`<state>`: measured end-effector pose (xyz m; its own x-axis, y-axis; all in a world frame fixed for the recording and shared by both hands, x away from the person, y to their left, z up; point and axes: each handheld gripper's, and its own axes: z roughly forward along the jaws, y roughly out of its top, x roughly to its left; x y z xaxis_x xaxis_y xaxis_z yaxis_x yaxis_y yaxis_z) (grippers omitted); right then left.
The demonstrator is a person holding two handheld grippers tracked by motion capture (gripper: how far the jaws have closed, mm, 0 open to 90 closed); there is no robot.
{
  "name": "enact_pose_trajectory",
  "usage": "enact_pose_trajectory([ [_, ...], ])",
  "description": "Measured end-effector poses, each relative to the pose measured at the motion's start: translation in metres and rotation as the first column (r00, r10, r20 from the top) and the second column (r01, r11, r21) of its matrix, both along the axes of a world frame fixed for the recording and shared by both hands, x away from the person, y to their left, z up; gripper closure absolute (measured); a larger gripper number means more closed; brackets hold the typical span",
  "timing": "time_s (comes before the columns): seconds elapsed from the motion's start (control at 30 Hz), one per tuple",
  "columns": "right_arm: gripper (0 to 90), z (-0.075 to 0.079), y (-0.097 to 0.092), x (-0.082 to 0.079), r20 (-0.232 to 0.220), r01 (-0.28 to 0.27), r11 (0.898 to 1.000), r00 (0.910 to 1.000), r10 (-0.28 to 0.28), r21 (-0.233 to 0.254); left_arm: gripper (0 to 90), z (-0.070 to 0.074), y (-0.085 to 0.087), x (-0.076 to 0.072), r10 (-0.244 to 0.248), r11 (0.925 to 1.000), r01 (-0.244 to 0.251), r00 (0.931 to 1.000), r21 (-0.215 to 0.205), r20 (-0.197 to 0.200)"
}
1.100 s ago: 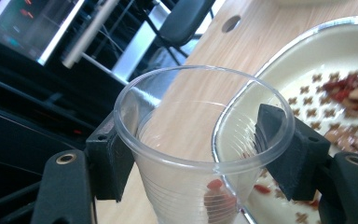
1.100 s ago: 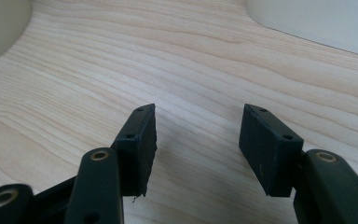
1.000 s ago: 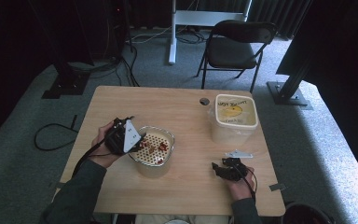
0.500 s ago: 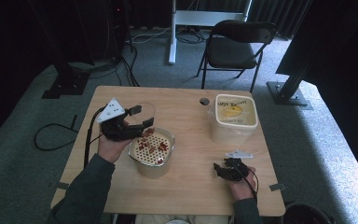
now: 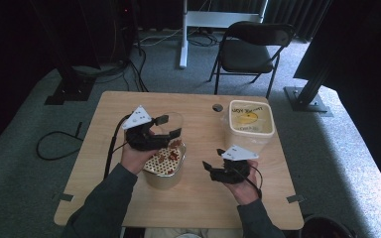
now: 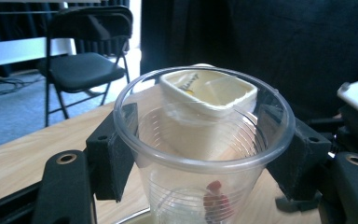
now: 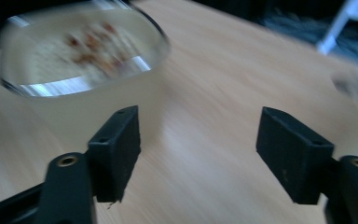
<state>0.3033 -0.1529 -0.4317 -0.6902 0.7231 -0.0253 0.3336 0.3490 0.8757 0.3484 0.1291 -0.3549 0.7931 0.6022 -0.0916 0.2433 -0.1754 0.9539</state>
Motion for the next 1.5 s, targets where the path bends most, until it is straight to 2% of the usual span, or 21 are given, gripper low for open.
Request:
enact_pose_trajectory([
  [0.07, 26.1, 0.009, 0.014, 0.002, 0.025, -0.044, 0.999, 0.9987, 0.043, 0.008, 32.2, -0.001, -0.007, 0.0, -0.011, 0.9999, 0.011, 0.9999, 0.006, -0.003],
  [0.17, 23.3, 0.017, 0.03, 0.004, 0.054, -0.081, 0.997, 0.9953, 0.08, 0.007, 32.2, -0.004, -0.018, -0.001, -0.028, 0.9994, 0.028, 0.9996, 0.02, -0.007],
  [0.37, 21.8, 0.025, 0.045, 0.009, 0.105, -0.111, 0.993, 0.9888, 0.107, 0.031, 32.0, -0.01, -0.037, -0.003, -0.052, 0.998, 0.053, 0.9985, 0.035, -0.016],
  [0.5, 27.1, 0.028, 0.045, 0.013, 0.133, -0.092, 0.995, 0.9873, 0.087, 0.033, 32.0, -0.013, -0.043, -0.003, -0.066, 0.9973, 0.067, 0.9973, 0.03, -0.03],
  [0.63, 32.9, 0.029, 0.04, 0.017, 0.127, -0.09, 0.995, 0.9883, 0.083, 0.051, 31.8, -0.015, -0.044, -0.002, -0.073, 0.9971, 0.074, 0.9962, 0.02, -0.047],
  [0.83, 34.8, 0.028, 0.04, 0.018, 0.137, -0.086, 0.995, 0.9874, 0.079, 0.047, 30.9, -0.017, -0.045, 0.0, -0.072, 0.9974, 0.073, 0.9952, 0.005, -0.066],
  [0.9, 40.6, 0.028, 0.04, 0.02, 0.133, -0.083, 0.995, 0.9883, 0.076, 0.048, 30.2, -0.017, -0.045, 0.002, -0.073, 0.9971, 0.074, 0.9943, 0.015, -0.078],
  [1.07, 45.0, 0.028, 0.038, 0.019, 0.163, -0.067, 0.997, 0.9849, 0.06, 0.037, 27.3, -0.016, -0.044, 0.001, -0.079, 0.9968, 0.079, 0.9932, 0.005, -0.086],
  [1.1, 45.5, 0.028, 0.037, 0.019, 0.176, -0.055, 0.998, 0.9831, 0.049, 0.03, 25.8, -0.015, -0.044, 0.001, -0.088, 0.996, 0.089, 0.9916, 0.003, -0.095],
  [1.2, 46.0, 0.029, 0.032, 0.021, 0.178, -0.034, 0.998, 0.9836, 0.025, 0.043, 21.9, -0.014, -0.043, 0.0, -0.093, 0.9954, 0.095, 0.9899, 0.014, -0.107],
  [1.3, 46.1, 0.031, 0.022, 0.024, 0.191, 0.001, 0.998, 0.9815, -0.012, 0.059, 20.9, -0.013, -0.039, -0.003, -0.091, 0.9955, 0.093, 0.9915, 0.019, -0.093],
  [1.4, 46.0, 0.041, 0.003, 0.031, 0.214, 0.061, 0.996, 0.974, -0.075, 0.07, 21.8, -0.011, -0.03, -0.006, -0.071, 0.9974, 0.072, 0.9951, 0.007, -0.069],
  [1.5, 45.5, 0.054, -0.024, 0.045, 0.231, 0.14, 0.986, 0.9602, -0.157, 0.09, 22.3, -0.007, -0.019, -0.01, -0.039, 0.9991, 0.039, 0.9985, 0.013, -0.039],
])
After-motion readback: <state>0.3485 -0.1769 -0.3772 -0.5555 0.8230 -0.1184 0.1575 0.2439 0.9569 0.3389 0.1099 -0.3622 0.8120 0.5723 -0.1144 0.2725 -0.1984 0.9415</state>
